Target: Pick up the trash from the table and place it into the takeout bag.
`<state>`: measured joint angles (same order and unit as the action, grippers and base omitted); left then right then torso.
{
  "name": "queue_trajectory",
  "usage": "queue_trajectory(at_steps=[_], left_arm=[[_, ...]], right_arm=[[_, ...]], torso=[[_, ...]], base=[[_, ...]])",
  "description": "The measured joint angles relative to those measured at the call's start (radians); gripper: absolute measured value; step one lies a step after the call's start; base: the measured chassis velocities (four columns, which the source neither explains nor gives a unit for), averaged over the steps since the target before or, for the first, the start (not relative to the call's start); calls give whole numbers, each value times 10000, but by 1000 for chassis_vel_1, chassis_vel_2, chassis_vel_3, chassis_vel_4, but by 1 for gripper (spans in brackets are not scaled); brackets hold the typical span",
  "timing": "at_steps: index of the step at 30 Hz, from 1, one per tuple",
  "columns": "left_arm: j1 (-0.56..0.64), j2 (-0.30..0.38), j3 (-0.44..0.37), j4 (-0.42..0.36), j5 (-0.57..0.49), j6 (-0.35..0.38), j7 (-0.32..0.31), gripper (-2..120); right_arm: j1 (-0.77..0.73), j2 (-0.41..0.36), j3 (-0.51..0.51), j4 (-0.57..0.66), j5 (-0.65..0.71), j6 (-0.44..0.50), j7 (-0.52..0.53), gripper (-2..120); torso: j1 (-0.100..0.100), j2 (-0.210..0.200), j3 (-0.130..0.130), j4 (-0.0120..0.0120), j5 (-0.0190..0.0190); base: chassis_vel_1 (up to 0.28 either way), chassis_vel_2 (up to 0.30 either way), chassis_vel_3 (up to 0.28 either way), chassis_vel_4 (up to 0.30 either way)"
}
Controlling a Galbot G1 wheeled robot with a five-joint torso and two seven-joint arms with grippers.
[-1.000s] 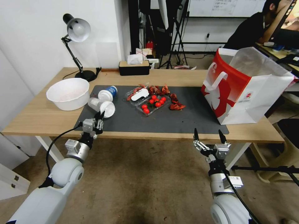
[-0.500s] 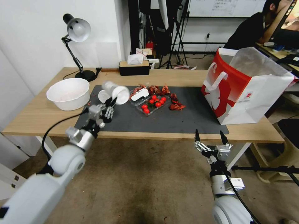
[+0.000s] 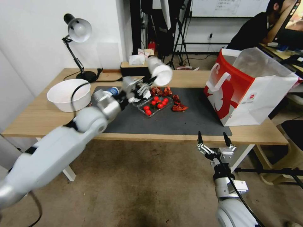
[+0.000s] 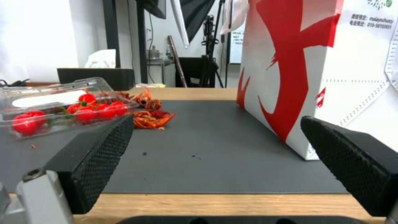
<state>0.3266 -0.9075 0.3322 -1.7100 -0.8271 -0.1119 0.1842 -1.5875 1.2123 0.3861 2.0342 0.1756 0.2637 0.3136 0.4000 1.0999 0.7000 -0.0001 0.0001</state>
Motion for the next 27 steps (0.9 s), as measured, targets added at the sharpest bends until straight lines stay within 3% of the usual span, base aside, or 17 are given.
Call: queue_trajectory(at_steps=[5, 6, 12, 27], left_arm=[[-964, -812, 750, 639, -169, 10, -1, 9], [-1529, -1278, 1132, 1050, -276, 16, -6, 9], [-2981, -2538, 2031, 2216, -611, -1, 61, 9], [-4016, -5228, 2658, 4450, -671, -101, 351, 9]], right_arm=[[13, -48, 63, -24, -1, -15, 7, 100], [47, -79, 101, -42, 0, -22, 9, 100], [157, -133, 132, -151, 27, -48, 12, 100], [260, -158, 81, -269, 51, -78, 27, 100]], torso=[[0, 0, 0, -2, 4], [1, 0, 0, -1, 0], [1, 0, 0, 2, 3], [0, 0, -1, 0, 2]], base=[[0, 0, 0, 0], [0, 0, 0, 0], [0, 0, 0, 0], [0, 0, 0, 0]])
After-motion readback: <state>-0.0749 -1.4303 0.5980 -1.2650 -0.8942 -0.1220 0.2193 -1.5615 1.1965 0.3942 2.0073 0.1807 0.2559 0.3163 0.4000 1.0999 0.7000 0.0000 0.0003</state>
